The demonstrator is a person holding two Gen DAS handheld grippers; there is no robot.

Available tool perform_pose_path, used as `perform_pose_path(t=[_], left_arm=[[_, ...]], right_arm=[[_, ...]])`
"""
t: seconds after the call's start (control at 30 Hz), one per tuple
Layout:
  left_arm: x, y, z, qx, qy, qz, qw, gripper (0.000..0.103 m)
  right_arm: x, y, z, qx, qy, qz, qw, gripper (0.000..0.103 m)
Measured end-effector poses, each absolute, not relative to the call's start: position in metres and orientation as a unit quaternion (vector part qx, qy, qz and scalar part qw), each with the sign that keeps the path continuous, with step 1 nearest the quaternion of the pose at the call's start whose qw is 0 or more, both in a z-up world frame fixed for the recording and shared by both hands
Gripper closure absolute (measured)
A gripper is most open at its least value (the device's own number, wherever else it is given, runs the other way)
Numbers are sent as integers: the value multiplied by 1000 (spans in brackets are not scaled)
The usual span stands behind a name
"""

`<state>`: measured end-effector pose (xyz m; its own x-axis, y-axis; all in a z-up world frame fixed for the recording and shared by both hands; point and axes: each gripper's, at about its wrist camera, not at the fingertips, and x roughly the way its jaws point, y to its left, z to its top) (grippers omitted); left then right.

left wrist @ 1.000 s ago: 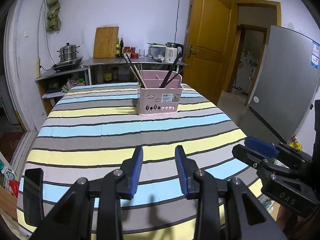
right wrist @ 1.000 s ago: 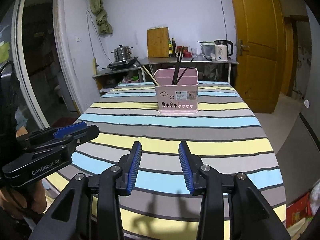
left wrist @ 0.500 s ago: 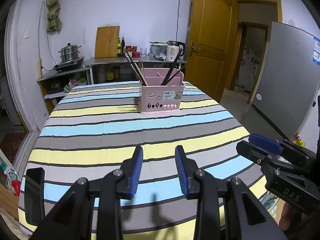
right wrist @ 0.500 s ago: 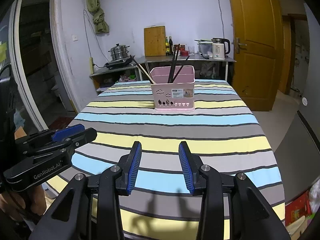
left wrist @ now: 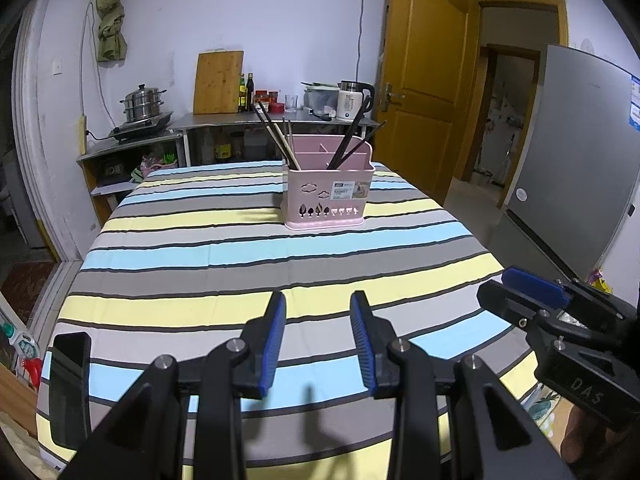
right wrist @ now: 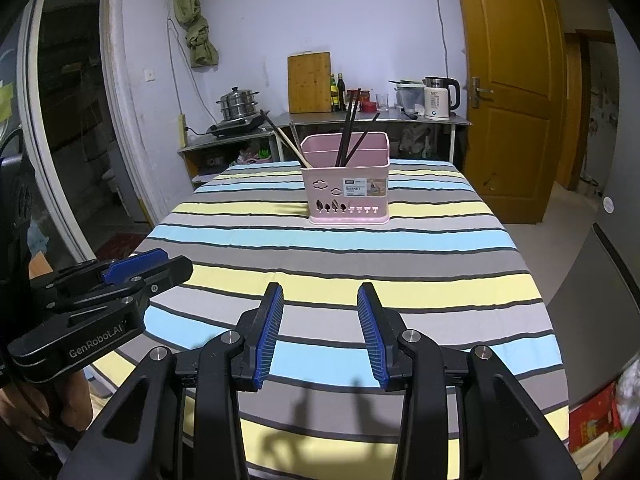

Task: Organize utensils

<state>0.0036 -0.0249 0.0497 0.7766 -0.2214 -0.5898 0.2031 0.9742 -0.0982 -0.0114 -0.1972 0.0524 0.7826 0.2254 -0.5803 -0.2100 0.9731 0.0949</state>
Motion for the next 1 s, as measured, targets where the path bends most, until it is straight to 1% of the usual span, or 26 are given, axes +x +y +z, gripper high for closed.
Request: perform_pose_path(t=[0.53,1.0], left_arm=[[5,-27,49,-14,317,-109,942,68],[3,-25,41,-19,304,-102,947,68]], right_arm=[[-11,-198,53,12,310,114,944,64],[-10,-200,46,10,304,106,947,64]])
